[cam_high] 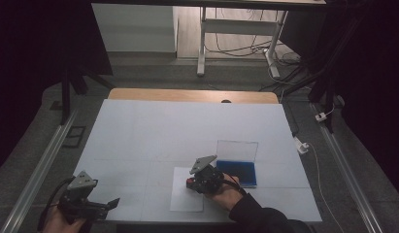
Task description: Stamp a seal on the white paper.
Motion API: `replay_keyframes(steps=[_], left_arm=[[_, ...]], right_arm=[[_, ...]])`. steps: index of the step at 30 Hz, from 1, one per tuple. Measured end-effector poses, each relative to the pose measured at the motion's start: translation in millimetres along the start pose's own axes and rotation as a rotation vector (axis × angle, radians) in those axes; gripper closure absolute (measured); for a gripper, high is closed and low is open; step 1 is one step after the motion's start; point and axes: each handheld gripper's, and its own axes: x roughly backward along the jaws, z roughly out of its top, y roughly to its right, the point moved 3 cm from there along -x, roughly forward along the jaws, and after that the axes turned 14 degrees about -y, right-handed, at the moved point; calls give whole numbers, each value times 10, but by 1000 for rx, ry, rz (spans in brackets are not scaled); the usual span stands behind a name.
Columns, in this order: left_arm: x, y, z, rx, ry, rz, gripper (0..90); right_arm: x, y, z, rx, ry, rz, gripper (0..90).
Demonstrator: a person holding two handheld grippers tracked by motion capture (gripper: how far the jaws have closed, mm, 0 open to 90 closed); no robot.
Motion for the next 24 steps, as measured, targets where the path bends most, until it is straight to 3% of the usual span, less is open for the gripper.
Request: replay_keyframes(steps=[7,24], left_arm=[[-5,0,4,2,-6,2,8],[-11,-3,9,6,-9,-2,8]], right_arm=[[-10,-5,-7,-6,3,3,804],[-14,-110,19,62,-29,-94,805]])
